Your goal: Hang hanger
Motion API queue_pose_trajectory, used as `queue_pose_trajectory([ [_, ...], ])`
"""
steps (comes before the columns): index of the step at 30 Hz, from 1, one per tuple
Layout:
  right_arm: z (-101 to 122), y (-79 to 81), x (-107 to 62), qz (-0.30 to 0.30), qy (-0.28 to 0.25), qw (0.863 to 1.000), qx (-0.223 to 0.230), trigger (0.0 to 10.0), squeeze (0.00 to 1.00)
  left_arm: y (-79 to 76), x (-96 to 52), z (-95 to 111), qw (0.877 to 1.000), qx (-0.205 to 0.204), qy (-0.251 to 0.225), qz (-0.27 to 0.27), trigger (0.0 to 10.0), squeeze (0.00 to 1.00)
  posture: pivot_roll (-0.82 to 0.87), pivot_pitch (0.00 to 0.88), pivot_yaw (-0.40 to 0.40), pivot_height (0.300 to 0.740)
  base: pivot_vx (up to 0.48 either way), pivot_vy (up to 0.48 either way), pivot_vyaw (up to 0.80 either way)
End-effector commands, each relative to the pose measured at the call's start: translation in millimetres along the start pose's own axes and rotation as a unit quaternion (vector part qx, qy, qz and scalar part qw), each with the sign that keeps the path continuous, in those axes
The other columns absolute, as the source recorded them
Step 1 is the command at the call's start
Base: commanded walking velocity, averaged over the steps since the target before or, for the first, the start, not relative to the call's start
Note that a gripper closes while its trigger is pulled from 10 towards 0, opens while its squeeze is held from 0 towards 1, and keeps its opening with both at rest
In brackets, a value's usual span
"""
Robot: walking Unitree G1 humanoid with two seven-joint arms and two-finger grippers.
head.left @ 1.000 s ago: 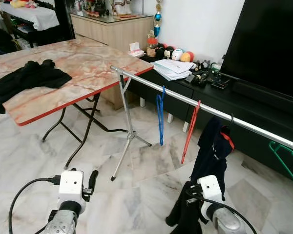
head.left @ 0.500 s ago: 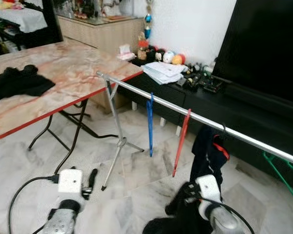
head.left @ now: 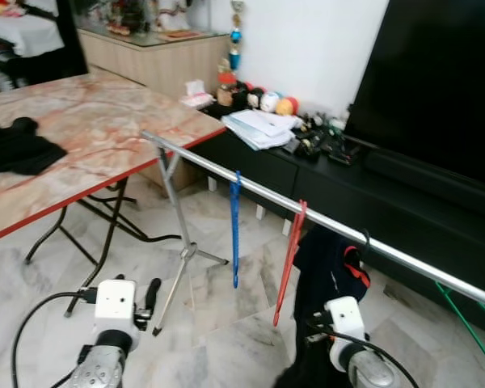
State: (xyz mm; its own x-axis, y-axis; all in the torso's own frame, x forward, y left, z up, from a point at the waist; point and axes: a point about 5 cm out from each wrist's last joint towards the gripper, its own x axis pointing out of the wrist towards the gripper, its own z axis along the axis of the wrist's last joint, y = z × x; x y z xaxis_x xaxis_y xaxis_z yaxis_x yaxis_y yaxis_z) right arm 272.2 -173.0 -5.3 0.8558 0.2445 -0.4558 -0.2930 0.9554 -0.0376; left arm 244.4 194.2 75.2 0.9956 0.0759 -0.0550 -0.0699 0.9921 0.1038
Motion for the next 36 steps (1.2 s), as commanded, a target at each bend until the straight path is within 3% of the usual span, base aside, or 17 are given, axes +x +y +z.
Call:
queue_pose_trajectory([
  [1,1,-10.8,-2.8,-0.019,-0.007,1.0,-0.002,10.0,0.0,-7.3,0.4,0,1.0,-0.009,0.002,-0.008,10.0,0.0,0.14,0.0,-0.023,0.74,0.322,0.0,0.0],
  [21,-4,-10.8,-3.9,-0.021,0.0,1.0,0.007,10.0,0.0,-10.5,2.6,4,1.0,-0.012,-0.002,-0.023,10.0,0.0,0.13,0.0,-0.026,0.74,0.33,0.0,0.0],
  [29,-8,-12.4,-5.5,-0.022,0.005,1.0,0.01,10.0,0.0,-27.7,2.9,2,0.992,-0.03,0.028,-0.117,10.0,0.0,0.13,0.0,-0.033,0.74,0.0,0.0,0.0],
  [36,-10,-14.2,-7.3,-0.023,0.01,1.0,0.007,10.0,0.0,-42.9,11.7,8,0.982,-0.019,0.042,-0.184,10.0,0.0,0.13,0.0,-0.036,0.74,0.0,0.0,0.0],
])
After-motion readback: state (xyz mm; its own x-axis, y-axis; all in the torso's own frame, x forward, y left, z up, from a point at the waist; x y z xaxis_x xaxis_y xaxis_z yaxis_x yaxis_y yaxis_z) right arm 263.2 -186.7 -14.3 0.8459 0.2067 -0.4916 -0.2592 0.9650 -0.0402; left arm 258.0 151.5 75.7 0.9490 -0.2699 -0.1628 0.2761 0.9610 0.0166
